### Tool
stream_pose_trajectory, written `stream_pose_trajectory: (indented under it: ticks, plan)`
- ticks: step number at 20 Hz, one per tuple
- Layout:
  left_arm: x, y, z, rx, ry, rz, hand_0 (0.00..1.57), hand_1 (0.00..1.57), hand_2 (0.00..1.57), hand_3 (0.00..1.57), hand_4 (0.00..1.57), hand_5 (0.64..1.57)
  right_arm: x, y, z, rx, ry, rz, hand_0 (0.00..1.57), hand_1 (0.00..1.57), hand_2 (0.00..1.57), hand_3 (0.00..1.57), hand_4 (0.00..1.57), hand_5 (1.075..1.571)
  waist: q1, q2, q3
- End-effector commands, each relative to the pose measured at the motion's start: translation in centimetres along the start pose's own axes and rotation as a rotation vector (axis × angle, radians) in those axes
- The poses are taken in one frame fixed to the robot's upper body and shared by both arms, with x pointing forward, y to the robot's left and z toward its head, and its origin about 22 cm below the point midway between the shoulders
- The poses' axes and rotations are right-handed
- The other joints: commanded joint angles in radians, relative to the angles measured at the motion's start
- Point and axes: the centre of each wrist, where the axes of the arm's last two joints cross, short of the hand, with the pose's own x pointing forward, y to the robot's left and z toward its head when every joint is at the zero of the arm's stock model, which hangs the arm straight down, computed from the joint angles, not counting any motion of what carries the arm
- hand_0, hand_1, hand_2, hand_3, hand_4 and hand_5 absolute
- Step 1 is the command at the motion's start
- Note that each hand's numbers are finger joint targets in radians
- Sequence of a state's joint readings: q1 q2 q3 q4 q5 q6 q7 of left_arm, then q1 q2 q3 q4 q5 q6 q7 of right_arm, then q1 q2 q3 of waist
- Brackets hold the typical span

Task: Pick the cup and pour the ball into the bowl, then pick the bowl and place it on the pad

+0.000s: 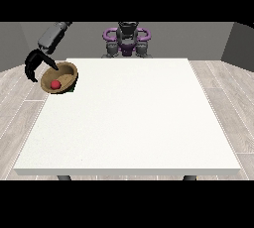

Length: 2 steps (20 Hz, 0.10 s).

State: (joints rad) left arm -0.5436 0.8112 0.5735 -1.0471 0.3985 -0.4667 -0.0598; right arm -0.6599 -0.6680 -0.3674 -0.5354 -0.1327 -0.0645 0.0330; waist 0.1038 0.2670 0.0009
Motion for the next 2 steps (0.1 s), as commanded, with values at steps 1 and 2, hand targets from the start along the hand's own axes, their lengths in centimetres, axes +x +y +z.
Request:
stream_pose_trajectory:
  ticks: [1,2]
  plan:
    - [-3.7,-0.9,1.5,0.016,0.092,-0.013,0.00,0.00,0.00,0.00,1.19,1.569,1.6,0.3,0.0,0.069,0.028,0.076,0.00,0.00,0.00,0.00,0.00,1.383,-0.048,-0.105,-0.0019]
    - [-5.0,-0.9,1.8,0.026,0.164,-0.004,0.00,0.00,0.00,0.00,1.19,1.569,3.9,1.4,0.0,0.067,0.026,0.103,0.00,0.00,0.00,0.00,0.20,1.375,-0.069,-0.160,-0.0036]
